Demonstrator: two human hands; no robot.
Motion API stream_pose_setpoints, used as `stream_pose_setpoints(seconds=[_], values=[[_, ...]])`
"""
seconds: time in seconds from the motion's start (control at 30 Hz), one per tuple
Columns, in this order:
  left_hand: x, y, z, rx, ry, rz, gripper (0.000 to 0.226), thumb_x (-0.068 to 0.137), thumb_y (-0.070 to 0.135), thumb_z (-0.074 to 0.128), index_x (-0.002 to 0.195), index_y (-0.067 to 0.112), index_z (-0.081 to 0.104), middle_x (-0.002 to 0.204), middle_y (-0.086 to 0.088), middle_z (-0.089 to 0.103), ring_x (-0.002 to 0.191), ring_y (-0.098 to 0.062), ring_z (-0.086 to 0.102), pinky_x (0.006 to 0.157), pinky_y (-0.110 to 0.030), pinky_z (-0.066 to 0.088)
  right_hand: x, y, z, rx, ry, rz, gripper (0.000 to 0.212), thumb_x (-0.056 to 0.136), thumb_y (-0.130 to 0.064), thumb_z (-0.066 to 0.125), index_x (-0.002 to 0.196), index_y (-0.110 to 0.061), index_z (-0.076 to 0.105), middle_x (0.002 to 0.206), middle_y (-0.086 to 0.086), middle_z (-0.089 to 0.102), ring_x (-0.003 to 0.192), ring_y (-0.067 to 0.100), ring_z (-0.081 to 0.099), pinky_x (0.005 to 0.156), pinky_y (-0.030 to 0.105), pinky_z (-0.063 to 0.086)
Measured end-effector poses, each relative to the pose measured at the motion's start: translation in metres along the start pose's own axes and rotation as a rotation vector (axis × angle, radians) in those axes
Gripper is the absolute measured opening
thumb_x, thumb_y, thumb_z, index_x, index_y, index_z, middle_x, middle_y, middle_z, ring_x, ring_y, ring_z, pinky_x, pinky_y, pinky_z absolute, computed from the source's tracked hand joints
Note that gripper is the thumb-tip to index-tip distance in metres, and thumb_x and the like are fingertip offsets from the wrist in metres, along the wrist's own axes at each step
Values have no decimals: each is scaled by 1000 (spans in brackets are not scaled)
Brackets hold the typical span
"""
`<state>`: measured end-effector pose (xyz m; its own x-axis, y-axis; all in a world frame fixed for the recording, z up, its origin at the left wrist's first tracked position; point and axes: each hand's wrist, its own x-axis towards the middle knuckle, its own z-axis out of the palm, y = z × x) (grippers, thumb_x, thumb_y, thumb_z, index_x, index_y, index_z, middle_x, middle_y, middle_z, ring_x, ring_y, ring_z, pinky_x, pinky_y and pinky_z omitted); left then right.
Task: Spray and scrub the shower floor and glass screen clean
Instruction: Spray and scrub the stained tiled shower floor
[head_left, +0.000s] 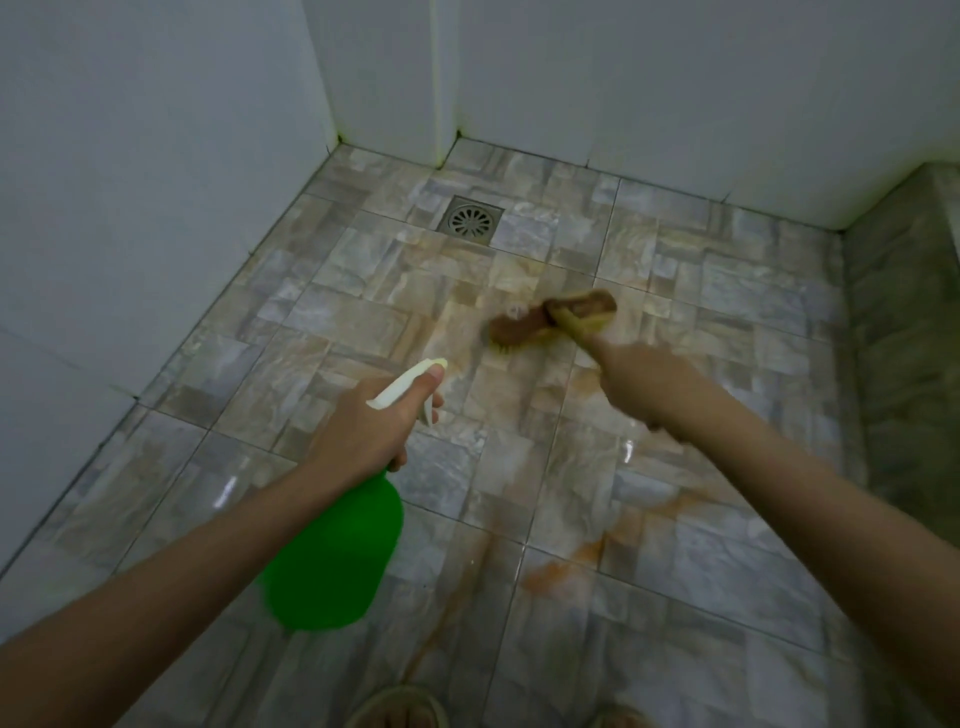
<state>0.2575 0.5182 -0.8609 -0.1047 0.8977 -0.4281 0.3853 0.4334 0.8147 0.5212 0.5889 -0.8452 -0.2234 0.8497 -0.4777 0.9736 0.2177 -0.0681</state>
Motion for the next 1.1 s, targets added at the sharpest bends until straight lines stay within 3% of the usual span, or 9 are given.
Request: stream_pose_setpoints(seconds=[0.1, 0.3, 0.37, 0.5, 0.63, 0.8, 0.9, 1.03, 1.1], values=[[-1, 3, 12, 22, -55, 6, 56, 89, 73, 52, 92, 23, 77, 95, -12, 78, 40, -15, 53, 53, -28, 48, 23, 27, -16, -3, 42, 21, 85, 99, -4, 31, 141, -62, -13, 90, 16, 55, 53, 23, 60, 36, 26, 45], [-4, 14, 25, 61, -109, 26, 55, 94, 65, 51, 93, 18, 78, 77, -19, 73, 36, -12, 49, 44, -17, 43, -92, 56, -11, 66, -253, 131, 72, 104, -20, 32, 130, -70, -13, 96, 4, 50, 62, 22, 67, 54, 31, 59], [-1, 15, 31, 68, -112, 35, 52, 93, 66, 52, 90, 20, 78, 86, -22, 75, 37, -13, 50, 46, -20, 45, -92, 47, 5, 61, -209, 114, 73, 104, -19, 32, 125, -69, -16, 89, 4, 51, 59, 21, 65, 51, 31, 58], [2, 18, 46, 113, -171, 67, 52, 94, 66, 52, 96, 20, 77, 91, -13, 78, 39, -13, 53, 48, -21, 47, -51, 50, 21, 21, 20, 75, 76, 103, -13, 31, 141, -59, -16, 82, 10, 56, 55, 22, 61, 49, 33, 57], [4, 16, 58, 130, -216, 94, 53, 94, 67, 52, 100, 20, 77, 96, -19, 77, 41, -17, 53, 53, -30, 49, -83, 69, 14, 70, -116, 117, 76, 103, -14, 29, 133, -70, -13, 87, 4, 48, 54, 22, 64, 43, 28, 54], [2, 18, 73, 194, -261, 138, 55, 95, 66, 51, 85, 19, 77, 89, -17, 77, 38, -17, 54, 52, -28, 49, -85, 81, 40, 96, 40, 258, 74, 101, -11, 30, 143, -57, -11, 80, 11, 59, 48, 22, 61, 38, 29, 49], [-2, 19, 88, 233, -302, 146, 57, 93, 67, 52, 81, 17, 76, 90, -16, 77, 39, -17, 54, 55, -30, 51, -91, 94, 39, 138, 13, 274, 77, 101, -11, 32, 144, -57, -11, 85, 12, 59, 50, 23, 61, 37, 27, 45], [-12, 24, 103, 308, -368, 154, 60, 94, 65, 50, 76, 14, 74, 63, -17, 69, 43, -25, 58, 59, -31, 52, -115, 99, 47, 262, -41, 331, 75, 101, -11, 32, 143, -60, -8, 93, 11, 54, 56, 23, 62, 40, 28, 47], [-15, 29, 113, 332, -391, 156, 58, 95, 62, 51, 76, 12, 74, 51, -11, 63, 39, -17, 55, 56, -27, 50, -112, 104, 51, 269, -1, 311, 77, 100, -9, 32, 145, -57, -8, 90, 11, 56, 57, 23, 58, 40, 28, 45]])
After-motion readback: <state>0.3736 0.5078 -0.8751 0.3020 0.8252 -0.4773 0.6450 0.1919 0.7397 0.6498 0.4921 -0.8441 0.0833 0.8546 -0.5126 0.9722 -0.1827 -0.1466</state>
